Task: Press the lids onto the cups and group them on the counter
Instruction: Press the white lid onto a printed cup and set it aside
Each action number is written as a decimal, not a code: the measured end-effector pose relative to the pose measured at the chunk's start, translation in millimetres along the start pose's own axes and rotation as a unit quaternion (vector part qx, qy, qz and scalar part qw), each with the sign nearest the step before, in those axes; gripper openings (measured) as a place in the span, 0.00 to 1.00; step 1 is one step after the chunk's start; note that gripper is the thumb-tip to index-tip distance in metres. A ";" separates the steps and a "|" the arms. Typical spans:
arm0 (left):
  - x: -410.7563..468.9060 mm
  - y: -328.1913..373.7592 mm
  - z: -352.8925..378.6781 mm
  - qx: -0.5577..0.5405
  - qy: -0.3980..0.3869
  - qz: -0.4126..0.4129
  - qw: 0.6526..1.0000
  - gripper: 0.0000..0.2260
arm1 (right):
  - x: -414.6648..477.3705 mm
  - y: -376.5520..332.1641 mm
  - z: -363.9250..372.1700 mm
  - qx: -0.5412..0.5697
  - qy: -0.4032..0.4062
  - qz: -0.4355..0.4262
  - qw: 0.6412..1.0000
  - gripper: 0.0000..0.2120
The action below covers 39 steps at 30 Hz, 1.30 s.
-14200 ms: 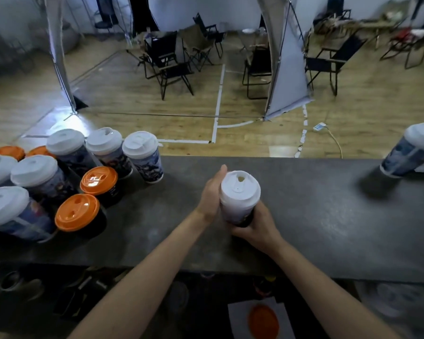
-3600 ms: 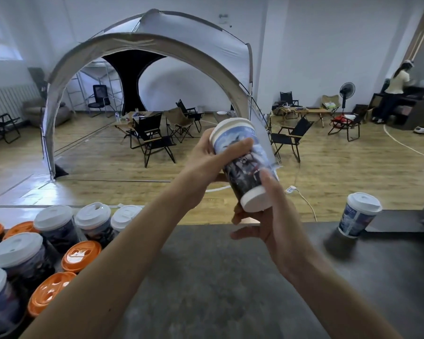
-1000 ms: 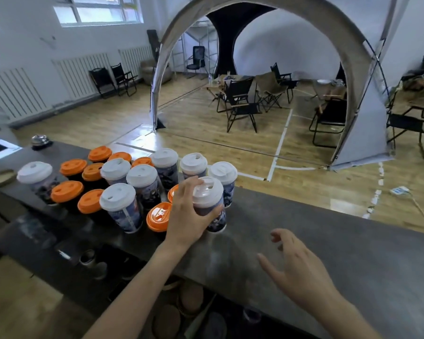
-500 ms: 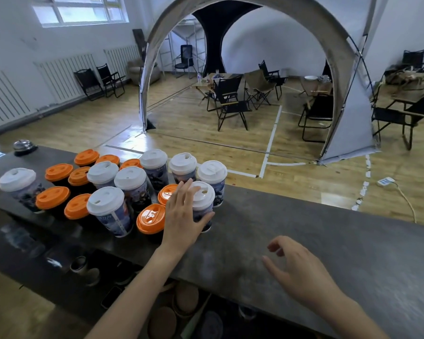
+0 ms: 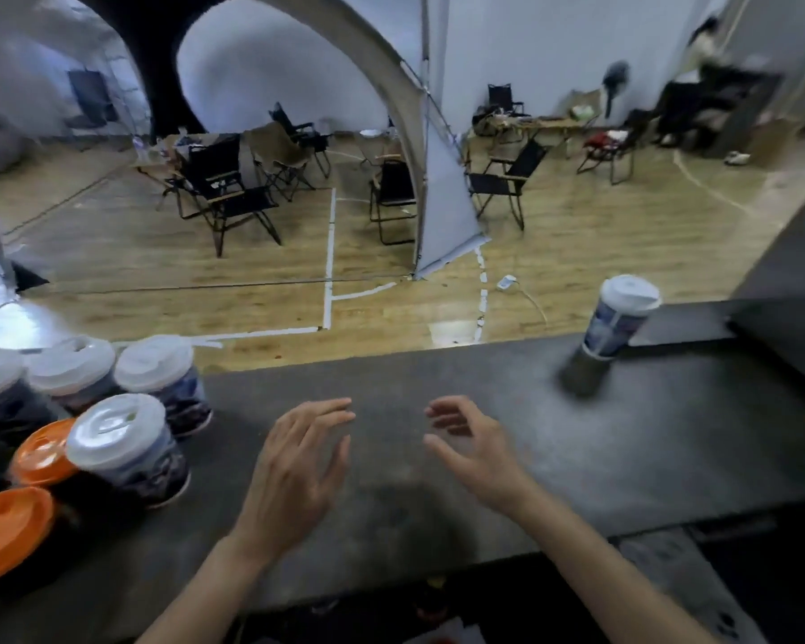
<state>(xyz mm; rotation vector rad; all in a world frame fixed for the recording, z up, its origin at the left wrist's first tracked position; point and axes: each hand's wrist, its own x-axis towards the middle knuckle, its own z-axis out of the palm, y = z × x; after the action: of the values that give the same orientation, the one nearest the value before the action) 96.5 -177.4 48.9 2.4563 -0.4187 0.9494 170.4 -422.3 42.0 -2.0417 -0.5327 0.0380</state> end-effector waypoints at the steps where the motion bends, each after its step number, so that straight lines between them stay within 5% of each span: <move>1: 8.3 4.9 18.6 -0.026 -0.025 -0.012 0.999 0.11 | -1.7 7.9 -14.8 0.007 0.036 0.005 0.999 0.17; 7: 63.9 39.8 111.7 -0.131 -0.145 -0.072 0.978 0.16 | 2.1 56.2 -110.7 -0.036 0.317 0.068 0.945 0.25; 10: 83.4 59.2 129.8 -0.158 -0.156 -0.079 0.972 0.16 | 33.3 88.3 -160.8 -0.040 0.372 0.170 0.912 0.39; 15: 81.6 67.2 133.7 -0.176 -0.152 -0.099 0.967 0.14 | 93.7 130.1 -200.3 -0.003 0.336 0.219 0.916 0.51; 23: 47.8 36.3 110.5 -0.177 -0.107 -0.205 0.957 0.14 | 128.8 167.1 -199.8 0.063 0.322 0.226 0.917 0.43; 28: 38.7 25.0 105.3 -0.184 -0.076 -0.246 0.949 0.13 | 99.2 138.9 -159.6 0.029 0.328 0.175 0.928 0.39; 31: 39.0 22.4 103.5 -0.201 -0.071 -0.260 0.942 0.10 | 74.9 112.5 -120.0 0.101 0.305 0.142 0.936 0.38; 36: 58.8 26.5 89.2 -0.302 -0.047 -0.366 0.879 0.11 | 39.6 63.2 -9.7 0.189 0.061 0.081 0.977 0.40; 39: 61.4 38.9 81.0 -0.401 -0.025 -0.422 0.812 0.16 | 28.8 50.5 33.1 0.183 0.019 0.045 0.982 0.42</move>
<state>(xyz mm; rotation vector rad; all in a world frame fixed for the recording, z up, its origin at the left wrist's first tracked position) 167.8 -259.6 51.0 1.5777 0.2438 0.2185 206.2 -405.0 -11.7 -1.7017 -0.3764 0.1412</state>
